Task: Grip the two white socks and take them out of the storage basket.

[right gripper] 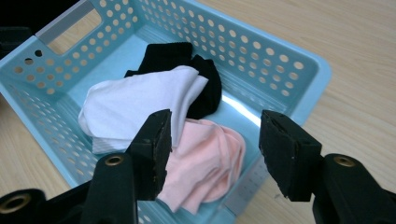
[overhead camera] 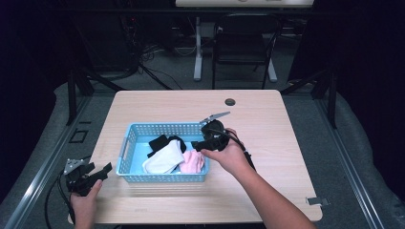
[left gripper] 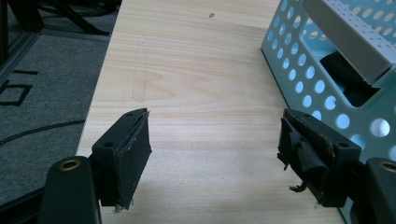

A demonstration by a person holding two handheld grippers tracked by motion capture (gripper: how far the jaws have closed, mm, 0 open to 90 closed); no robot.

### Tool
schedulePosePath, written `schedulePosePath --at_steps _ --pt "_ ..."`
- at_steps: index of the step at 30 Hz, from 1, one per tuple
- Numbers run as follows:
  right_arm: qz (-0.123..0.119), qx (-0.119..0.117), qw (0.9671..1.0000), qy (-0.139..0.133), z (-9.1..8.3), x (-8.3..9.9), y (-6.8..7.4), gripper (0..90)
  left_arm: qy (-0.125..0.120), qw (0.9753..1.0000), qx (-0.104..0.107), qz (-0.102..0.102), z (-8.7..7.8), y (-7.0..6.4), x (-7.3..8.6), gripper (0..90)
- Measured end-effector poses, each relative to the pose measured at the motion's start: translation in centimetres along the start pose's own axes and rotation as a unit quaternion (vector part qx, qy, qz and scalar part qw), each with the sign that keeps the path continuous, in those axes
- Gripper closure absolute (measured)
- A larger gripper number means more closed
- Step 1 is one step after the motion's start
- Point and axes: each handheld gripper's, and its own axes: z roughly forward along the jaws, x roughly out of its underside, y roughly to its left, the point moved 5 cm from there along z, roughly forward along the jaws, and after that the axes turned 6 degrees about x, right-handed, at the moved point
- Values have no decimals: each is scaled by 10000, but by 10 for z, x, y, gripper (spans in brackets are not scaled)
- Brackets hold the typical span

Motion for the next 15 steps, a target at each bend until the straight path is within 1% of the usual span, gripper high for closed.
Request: schedulePosePath --at_steps 2,3,6,8,10,13,15 --pt "-22 -35 10000 75 5 -3 3 460 0 10000 0 0 0 0 0 251" --pt "-4 -44 10000 65 8 -5 6 467 -2 10000 2 0 0 0 0 251" --pt "-63 -56 9998 177 16 -9 10 507 34 10000 6 7 0 0 0 251" --pt "15 -122 9998 177 22 -11 14 520 36 10000 7 13 0 0 0 251" --pt "72 -135 9997 208 29 -13 16 530 -4 10000 7 12 0 0 0 251" --pt "85 -157 9994 301 39 -14 19 553 12 10000 11 13 0 0 0 251" --pt "87 -119 9993 343 46 -15 22 571 9 10000 12 13 0 0 0 251"
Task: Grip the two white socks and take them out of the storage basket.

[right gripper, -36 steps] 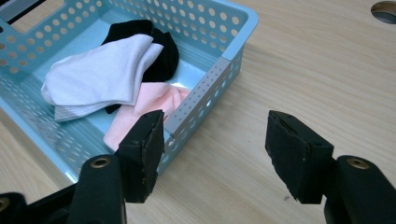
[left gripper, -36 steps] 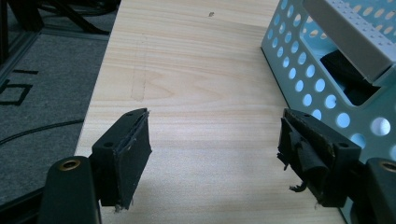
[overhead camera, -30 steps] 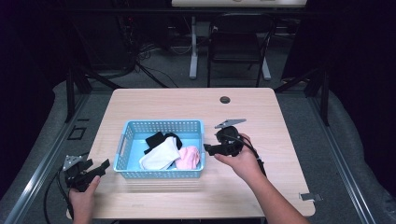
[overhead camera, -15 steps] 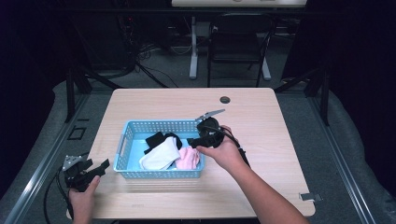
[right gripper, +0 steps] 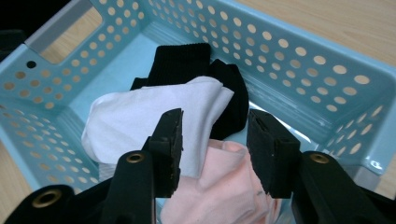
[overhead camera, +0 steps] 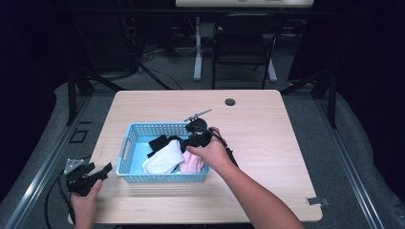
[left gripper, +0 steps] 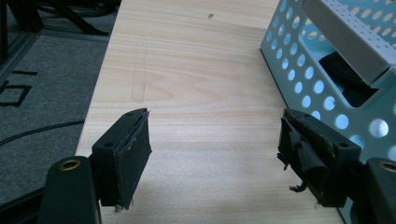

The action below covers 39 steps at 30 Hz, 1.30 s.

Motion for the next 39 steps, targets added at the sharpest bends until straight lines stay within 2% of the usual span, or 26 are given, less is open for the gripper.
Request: schedulePosePath --at_steps 9,10,13,20,25,30,36,39 --pt "8 13 9998 173 18 0 8 621 -12 10000 2 1 0 0 0 251" --pt "-55 19 9995 300 21 0 9 630 15 10000 2 3 0 0 0 251" --pt "-45 36 9994 353 26 1 11 636 18 10000 5 5 0 -1 0 251" --pt "79 68 9988 473 40 2 16 655 13 10000 10 5 0 -1 0 251" --pt "74 139 9981 589 46 4 16 668 14 10000 12 8 0 -1 0 251" --pt "158 97 9975 684 50 4 16 677 12 10000 17 6 0 -1 -1 251" --pt "102 87 9968 792 53 5 18 698 10 10000 17 4 0 -1 -1 251" --pt "207 72 9965 802 57 6 18 719 6 10000 21 5 0 -1 -1 251"
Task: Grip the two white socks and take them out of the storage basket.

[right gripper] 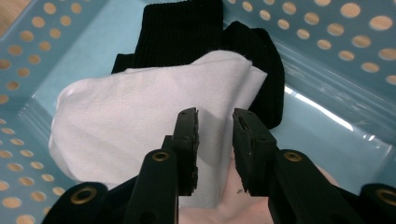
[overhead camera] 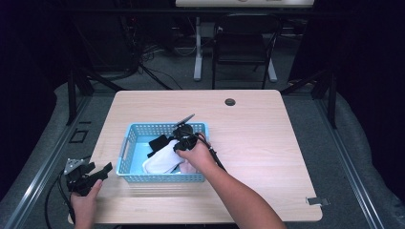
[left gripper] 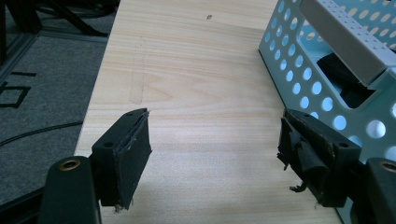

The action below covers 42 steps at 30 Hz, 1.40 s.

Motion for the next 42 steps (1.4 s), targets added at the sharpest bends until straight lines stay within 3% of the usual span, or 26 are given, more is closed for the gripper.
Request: schedulePosePath --at_steps 3,15,17,22,32,38,42 --pt "-36 -10 9999 147 1 1 -1 740 1 10000 1 -3 0 0 0 251" --pt "-50 -83 9998 184 2 1 1 856 1 10000 3 -2 0 0 0 251" --pt "27 -90 9999 77 2 0 3 865 -1 10000 4 -2 0 0 0 251" --pt "-146 -105 9998 59 -4 0 4 880 -2 10000 0 -6 0 0 0 251" --pt "-532 -83 9977 -424 -21 -1 21 885 -7 10000 -6 13 0 0 0 251" --pt "-809 -138 9934 -800 -35 -1 34 886 -5 10000 -4 17 0 0 0 251" --pt "-863 -191 9909 -1017 -41 -2 40 887 -4 10000 -6 20 0 0 0 251"
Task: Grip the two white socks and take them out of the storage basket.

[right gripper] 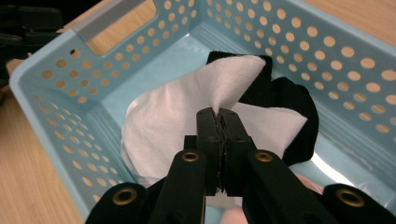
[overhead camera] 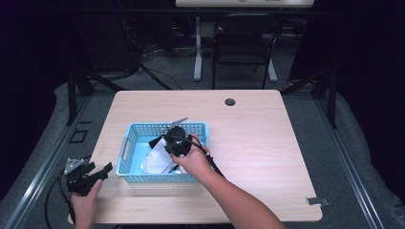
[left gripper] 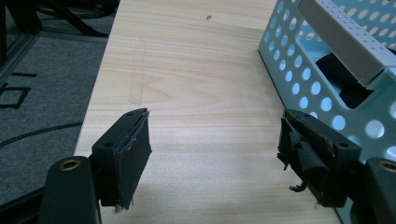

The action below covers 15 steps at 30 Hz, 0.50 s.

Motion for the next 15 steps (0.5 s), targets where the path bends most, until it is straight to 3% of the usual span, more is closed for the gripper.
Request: schedulePosePath --at_steps 9,15 --pt "-269 -109 9983 -513 -27 -5 12 887 -17 10000 3 4 0 0 0 251" --pt "-264 -140 9937 -1078 -55 -10 13 887 -16 10000 0 3 0 0 0 251"
